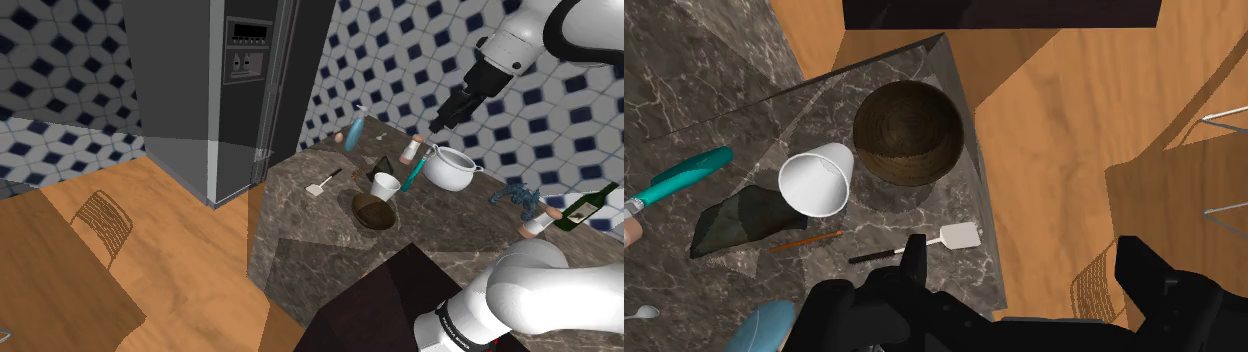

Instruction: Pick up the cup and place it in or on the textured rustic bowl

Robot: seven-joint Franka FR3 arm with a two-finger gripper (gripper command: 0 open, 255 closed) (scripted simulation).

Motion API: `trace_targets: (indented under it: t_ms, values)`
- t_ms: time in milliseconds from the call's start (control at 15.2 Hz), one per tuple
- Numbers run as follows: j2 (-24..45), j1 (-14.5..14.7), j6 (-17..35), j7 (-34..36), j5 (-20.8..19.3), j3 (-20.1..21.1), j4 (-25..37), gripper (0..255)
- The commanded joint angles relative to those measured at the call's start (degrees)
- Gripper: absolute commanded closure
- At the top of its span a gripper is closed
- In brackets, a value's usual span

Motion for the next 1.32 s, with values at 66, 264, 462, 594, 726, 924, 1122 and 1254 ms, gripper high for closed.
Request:
trace_targets:
  t_ms: [66, 264, 462, 594, 726, 924, 1122, 1254]
  values:
    - [0.3, -0.2, 1.7, -0.5, -0.5, -0.4, -1.5, 0]
    - [1.8, -0.7, 6.9, -1.9, -2.2, -1.5, -5.5, 0]
    - [4.0, -1.3, 12.3, -3.2, -3.9, -2.8, -9.0, 0]
    - [5.9, -1.7, 16.0, -4.0, -5.0, -3.7, -11.0, 0]
    - [8.1, -2.1, 19.8, -4.7, -6.2, -4.7, -12.6, 0]
    - [12.1, -2.8, 25.5, -5.8, -7.8, -6.1, -14.6, 0]
    - [16.8, -3.5, 31.4, -6.8, -9.4, -7.6, -15.8, 0]
    - [20.3, -4.0, 35.3, -7.4, -10.4, -8.5, -16.3, 0]
